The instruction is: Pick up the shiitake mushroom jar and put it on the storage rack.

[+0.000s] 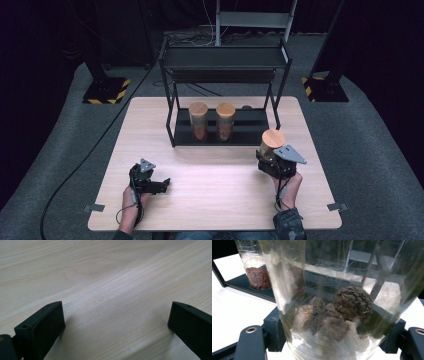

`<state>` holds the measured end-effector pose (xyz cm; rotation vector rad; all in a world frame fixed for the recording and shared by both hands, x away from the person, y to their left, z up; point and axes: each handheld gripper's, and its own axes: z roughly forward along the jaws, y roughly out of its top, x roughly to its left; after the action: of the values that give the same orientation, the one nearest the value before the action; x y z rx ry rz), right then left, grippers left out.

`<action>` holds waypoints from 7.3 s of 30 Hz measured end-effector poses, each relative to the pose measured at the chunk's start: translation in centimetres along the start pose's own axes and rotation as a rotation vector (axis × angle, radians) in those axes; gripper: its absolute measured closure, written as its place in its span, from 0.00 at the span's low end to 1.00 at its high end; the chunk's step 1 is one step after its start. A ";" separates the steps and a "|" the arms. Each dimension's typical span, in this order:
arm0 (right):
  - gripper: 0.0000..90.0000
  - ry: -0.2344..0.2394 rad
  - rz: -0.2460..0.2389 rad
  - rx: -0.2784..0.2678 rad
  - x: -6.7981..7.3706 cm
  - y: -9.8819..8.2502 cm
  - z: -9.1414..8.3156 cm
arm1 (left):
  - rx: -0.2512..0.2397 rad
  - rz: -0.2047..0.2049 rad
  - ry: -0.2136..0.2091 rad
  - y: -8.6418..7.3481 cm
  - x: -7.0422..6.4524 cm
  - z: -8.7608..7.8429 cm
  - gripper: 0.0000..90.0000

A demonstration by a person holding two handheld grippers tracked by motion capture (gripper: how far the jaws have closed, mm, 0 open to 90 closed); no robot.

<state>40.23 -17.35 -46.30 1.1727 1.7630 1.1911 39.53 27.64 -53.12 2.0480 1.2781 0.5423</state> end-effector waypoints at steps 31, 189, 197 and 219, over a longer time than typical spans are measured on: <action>0.27 0.005 0.003 -0.005 -0.2 0.9 1.7 | 0.000 -0.001 0.000 0.0 0.0 0.0 0.00; 0.27 -0.003 0.019 0.063 -1.2 3.3 11.8 | 0.000 0.000 0.000 0.0 0.0 0.0 0.00; 0.27 -0.003 0.023 0.077 -1.4 3.2 12.8 | 0.000 0.000 0.000 0.0 0.0 0.0 0.00; 0.27 -0.009 0.059 0.098 -1.9 2.8 14.9 | 0.000 0.000 0.000 0.0 0.0 0.0 0.00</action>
<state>54.95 -14.00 -48.55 1.2935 1.8085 1.1425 39.53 27.63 -53.12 2.0478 1.2777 0.5426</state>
